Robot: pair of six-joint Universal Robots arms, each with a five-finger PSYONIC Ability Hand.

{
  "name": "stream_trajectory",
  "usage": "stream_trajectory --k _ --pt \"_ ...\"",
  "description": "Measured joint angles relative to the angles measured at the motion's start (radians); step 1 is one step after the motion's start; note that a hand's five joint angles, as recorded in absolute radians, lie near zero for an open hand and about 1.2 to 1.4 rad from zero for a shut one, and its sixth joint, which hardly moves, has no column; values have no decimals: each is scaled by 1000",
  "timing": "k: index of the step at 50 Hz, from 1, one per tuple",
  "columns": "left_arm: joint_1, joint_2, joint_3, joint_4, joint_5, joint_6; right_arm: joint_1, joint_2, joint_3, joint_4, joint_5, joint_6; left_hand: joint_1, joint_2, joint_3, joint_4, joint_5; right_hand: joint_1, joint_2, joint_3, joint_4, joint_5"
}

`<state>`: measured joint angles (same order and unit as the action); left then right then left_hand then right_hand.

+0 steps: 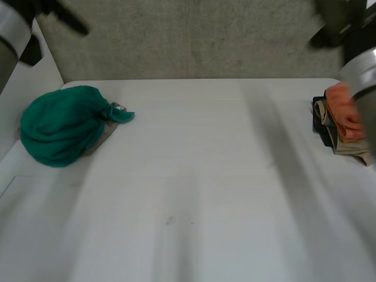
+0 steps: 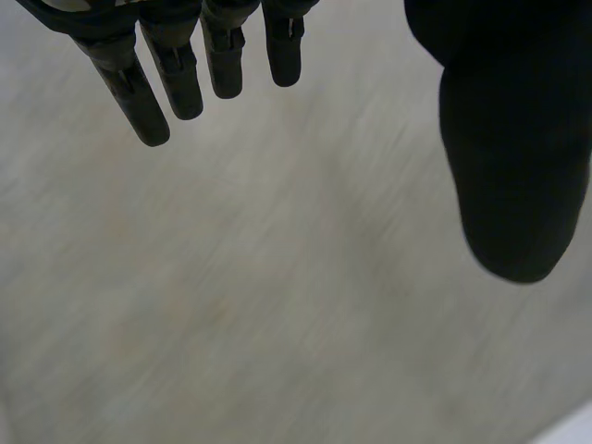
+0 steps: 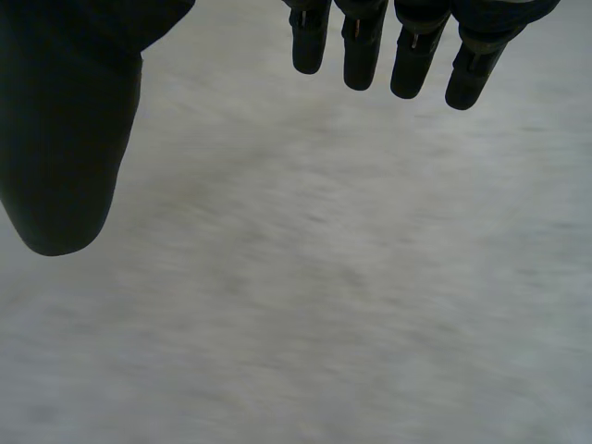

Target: Fold the laundry.

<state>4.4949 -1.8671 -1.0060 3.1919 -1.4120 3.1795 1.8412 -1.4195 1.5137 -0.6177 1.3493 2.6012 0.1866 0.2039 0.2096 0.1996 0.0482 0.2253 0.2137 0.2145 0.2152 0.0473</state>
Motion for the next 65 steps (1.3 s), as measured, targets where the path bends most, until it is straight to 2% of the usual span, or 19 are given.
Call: stream_trajectory --k 3,7,11,15,22,23,24,25,26,27,31,38,43,48,53,58,60,62,65 --pt "67 -91 -4 2 -27 126 68 22 64 22 -6 -5 -1 0 0 0 0 0 0 0 0 0" --pt "106 -211 8 18 -55 268 113 63 115 67 4 -10 -2 0 0 0 0 0 0 0 0 0" --pt "156 -451 84 89 -79 461 141 138 167 137 29 -14 -2 0 0 0 0 0 0 0 0 0" --pt "194 -622 176 137 -72 529 140 173 200 170 41 -15 -2 0 0 0 0 0 0 0 0 0" --pt "225 -862 370 163 -41 544 127 189 264 180 46 -15 36 32 31 23 18 0 0 0 0 0" --pt "225 -894 405 164 -37 542 126 189 274 178 46 -15 538 478 473 461 430 0 0 0 0 0" --pt "225 -901 413 164 -36 542 126 189 277 178 46 -15 538 478 473 461 430 0 0 0 0 0" --pt "223 -929 445 167 -35 539 125 188 287 175 46 -15 759 679 670 683 620 0 0 0 0 0" --pt "221 -940 459 169 -36 537 124 187 293 173 46 -15 880 908 882 900 826 0 0 0 0 0" --pt "219 -943 464 171 -36 535 124 187 295 173 46 -15 884 925 900 920 844 0 0 0 0 0" --pt "181 -872 440 206 -51 515 124 185 306 168 46 -15 916 981 959 997 910 0 0 0 0 0" --pt "94 -556 212 322 -71 399 124 181 312 167 47 -14 947 987 969 1000 930 0 0 0 0 0" --pt "-19 -246 -36 399 -60 203 120 170 319 167 51 -11 948 989 975 1000 930 0 0 0 0 0" --pt "-129 -59 -210 414 -27 73 100 153 325 167 69 -7 948 989 975 1001 935 0 0 0 0 0" --pt "-259 45 -426 399 33 28 49 123 327 168 106 -1 948 989 975 1001 944 0 0 0 0 0" --pt "-357 25 -611 377 56 47 -10 96 326 169 126 3 948 990 978 1001 944 0 0 0 0 0" --pt "-391 -13 -664 363 57 68 -32 88 324 170 129 4 814 827 837 852 819 0 0 0 0 0" --pt "-420 -49 -698 344 56 92 -47 83 321 171 130 5 392 465 463 470 441 0 0 0 0 0" --pt "-458 -88 -724 296 52 137 -67 79 315 176 130 4 116 144 144 140 112 0 0 0 0 0"
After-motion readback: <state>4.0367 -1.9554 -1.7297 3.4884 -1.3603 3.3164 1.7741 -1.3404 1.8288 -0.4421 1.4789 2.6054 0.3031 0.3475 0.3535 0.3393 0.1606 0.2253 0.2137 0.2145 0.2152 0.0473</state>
